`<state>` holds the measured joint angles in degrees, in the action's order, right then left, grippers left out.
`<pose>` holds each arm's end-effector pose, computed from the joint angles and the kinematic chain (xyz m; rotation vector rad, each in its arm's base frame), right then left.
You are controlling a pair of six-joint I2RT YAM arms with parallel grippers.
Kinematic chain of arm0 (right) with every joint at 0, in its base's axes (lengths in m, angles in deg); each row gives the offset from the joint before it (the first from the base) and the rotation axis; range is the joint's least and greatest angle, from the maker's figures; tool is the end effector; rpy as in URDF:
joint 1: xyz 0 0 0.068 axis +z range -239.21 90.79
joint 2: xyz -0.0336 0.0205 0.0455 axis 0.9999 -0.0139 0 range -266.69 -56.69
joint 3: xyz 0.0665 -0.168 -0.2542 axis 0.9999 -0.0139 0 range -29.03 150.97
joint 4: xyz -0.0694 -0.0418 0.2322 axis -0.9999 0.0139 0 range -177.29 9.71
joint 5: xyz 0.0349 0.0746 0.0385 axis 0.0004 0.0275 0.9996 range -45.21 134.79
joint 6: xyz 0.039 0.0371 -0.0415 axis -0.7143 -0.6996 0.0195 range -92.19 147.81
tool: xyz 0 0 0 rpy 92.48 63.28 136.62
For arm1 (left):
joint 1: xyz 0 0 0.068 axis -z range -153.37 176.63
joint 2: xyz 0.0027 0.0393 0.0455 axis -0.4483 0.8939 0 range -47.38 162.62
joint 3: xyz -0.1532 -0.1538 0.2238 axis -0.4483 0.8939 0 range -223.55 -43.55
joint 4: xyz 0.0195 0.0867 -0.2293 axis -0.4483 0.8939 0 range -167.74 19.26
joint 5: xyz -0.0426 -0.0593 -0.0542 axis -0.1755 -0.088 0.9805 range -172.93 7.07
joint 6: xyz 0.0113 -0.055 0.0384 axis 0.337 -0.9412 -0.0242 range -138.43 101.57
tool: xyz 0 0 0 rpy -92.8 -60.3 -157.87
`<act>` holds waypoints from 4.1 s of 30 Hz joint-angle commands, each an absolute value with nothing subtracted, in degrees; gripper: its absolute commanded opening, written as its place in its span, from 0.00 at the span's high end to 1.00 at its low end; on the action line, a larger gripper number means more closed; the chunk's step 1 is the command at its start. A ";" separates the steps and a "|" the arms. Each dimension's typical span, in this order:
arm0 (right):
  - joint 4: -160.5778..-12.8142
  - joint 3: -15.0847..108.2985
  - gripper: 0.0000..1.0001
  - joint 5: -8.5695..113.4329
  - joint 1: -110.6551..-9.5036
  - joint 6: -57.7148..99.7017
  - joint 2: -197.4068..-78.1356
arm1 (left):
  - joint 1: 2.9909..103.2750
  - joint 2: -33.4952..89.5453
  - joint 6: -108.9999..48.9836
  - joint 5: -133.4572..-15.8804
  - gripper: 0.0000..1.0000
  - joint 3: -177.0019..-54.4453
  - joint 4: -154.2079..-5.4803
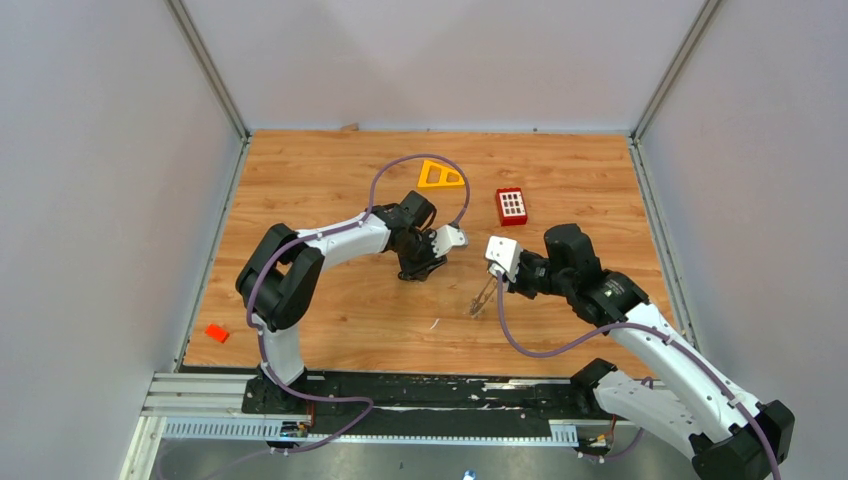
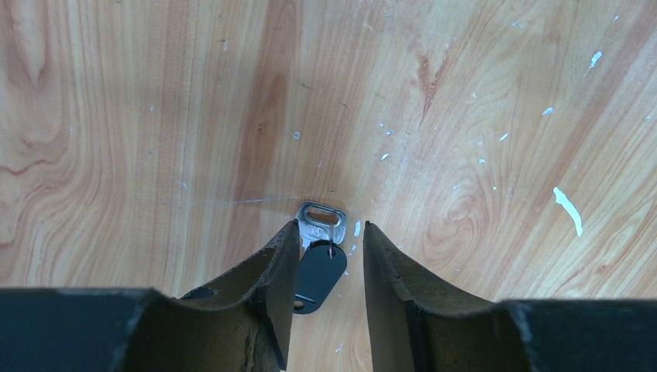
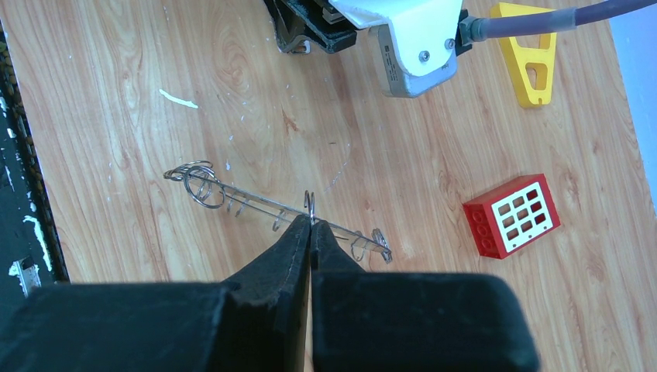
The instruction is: Put the keys on the keyring
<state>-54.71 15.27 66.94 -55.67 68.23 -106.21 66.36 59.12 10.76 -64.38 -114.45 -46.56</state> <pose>0.1169 0.1022 0.3075 -1.4835 1.6215 0.3632 0.2785 -0.2541 0.2052 1.6184 2.1967 -0.4948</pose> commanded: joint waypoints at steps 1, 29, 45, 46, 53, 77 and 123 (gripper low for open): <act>-56.31 15.93 1.00 67.76 -56.02 68.50 -106.15 | 66.37 58.53 11.79 -63.80 0.57 -116.16 -46.10; -56.10 15.97 1.00 67.82 -56.13 68.55 -106.41 | 66.36 59.36 12.02 -63.34 0.66 -114.47 -45.31; -56.09 15.97 1.00 67.78 -56.15 68.57 -106.70 | 66.36 59.53 12.18 -63.02 0.72 -113.09 -45.45; -56.07 15.97 1.00 67.74 -56.14 68.53 -106.76 | 66.36 59.57 12.17 -62.89 0.73 -113.01 -45.48; -55.96 15.97 1.00 67.73 -56.09 68.50 -106.75 | 66.36 59.58 11.97 -62.54 0.79 -113.34 -45.48; -53.24 20.19 1.00 70.11 -56.20 67.48 -107.65 | 66.40 43.94 21.09 -56.53 1.00 -110.64 -44.32; -74.64 15.50 1.00 66.68 -45.54 71.58 -108.26 | 66.42 29.60 -9.45 -24.87 1.00 -111.04 -53.36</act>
